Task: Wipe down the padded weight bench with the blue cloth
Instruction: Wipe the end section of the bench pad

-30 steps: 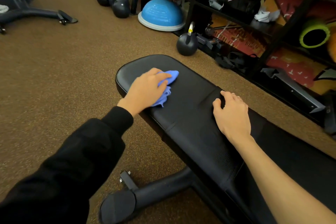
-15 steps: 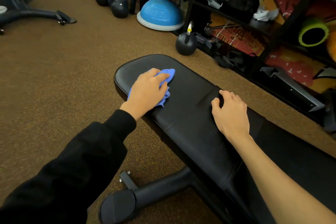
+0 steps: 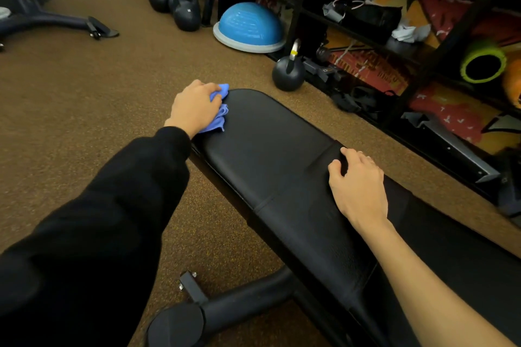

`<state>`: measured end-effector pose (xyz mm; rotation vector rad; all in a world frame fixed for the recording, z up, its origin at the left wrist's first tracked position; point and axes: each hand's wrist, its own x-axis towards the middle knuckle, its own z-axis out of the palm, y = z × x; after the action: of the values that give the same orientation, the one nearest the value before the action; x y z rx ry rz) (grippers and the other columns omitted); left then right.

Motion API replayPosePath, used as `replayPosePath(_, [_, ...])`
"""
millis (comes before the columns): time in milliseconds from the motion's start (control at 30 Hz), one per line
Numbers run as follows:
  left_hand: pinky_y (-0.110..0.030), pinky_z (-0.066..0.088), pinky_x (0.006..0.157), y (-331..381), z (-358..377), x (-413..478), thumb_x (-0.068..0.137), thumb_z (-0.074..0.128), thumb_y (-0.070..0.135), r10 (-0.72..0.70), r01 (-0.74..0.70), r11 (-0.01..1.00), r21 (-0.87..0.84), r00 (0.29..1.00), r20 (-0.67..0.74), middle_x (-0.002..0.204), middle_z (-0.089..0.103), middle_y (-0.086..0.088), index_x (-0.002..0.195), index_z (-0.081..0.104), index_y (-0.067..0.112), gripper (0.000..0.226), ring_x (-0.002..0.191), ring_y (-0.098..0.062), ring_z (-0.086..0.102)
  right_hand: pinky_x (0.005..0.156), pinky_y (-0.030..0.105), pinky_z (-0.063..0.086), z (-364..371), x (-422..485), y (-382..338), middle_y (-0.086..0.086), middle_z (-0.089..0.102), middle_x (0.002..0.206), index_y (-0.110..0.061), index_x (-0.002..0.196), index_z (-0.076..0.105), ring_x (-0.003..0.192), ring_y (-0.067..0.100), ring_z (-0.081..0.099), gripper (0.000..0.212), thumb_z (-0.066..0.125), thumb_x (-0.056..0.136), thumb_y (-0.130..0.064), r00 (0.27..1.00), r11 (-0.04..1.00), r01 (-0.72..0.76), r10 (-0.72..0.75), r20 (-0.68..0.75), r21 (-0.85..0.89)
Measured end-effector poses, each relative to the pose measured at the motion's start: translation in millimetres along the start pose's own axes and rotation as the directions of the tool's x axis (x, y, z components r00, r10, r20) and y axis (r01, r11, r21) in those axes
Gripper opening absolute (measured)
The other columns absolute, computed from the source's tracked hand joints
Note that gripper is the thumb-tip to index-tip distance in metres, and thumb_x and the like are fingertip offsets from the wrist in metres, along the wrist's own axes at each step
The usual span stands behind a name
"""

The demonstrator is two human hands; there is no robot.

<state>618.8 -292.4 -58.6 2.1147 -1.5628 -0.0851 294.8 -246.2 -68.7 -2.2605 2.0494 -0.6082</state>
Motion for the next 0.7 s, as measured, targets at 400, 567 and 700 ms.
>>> replayPosePath(400, [-0.025,0.038,0.078,61,25,-52,0.099,0.042,0.033,0.393,-0.390,0.919,-0.053,0.918,0.049,0.133,0.051,0.001,0.133,0.054,0.029,0.036,0.110,-0.020,0.056,0.113,0.045,0.027,-1,0,-1,0.011,0.053,0.135,-0.015,0.132,0.049,0.133,0.029,0.039,0.045,0.038,0.094,-0.035,1.000,1.000,-0.006,0.006,0.005,0.017])
replayPosePath(567, [-0.037,0.041,0.091,20,10,-31,0.098,0.044,0.032,0.185,-0.187,0.981,-0.049,0.982,-0.038,0.133,0.051,-0.005,0.133,0.054,0.026,0.037,0.116,-0.028,0.054,0.115,0.044,0.024,-1,0,-2,0.011,0.049,0.139,-0.016,0.135,0.048,0.136,0.029,0.035,0.046,0.037,0.095,-0.036,1.000,1.000,-0.014,0.014,0.018,0.013])
replayPosePath(700, [-0.039,0.040,0.093,19,13,7,0.098,0.041,0.028,0.011,-0.011,1.000,0.000,0.999,-0.038,0.129,0.051,-0.014,0.132,0.054,0.019,0.038,0.113,-0.034,0.054,0.114,0.044,0.024,-1,0,-1,0.011,0.049,0.139,-0.016,0.135,0.047,0.136,0.028,0.036,0.046,0.037,0.095,-0.036,1.000,1.000,-0.012,0.012,0.018,-0.007])
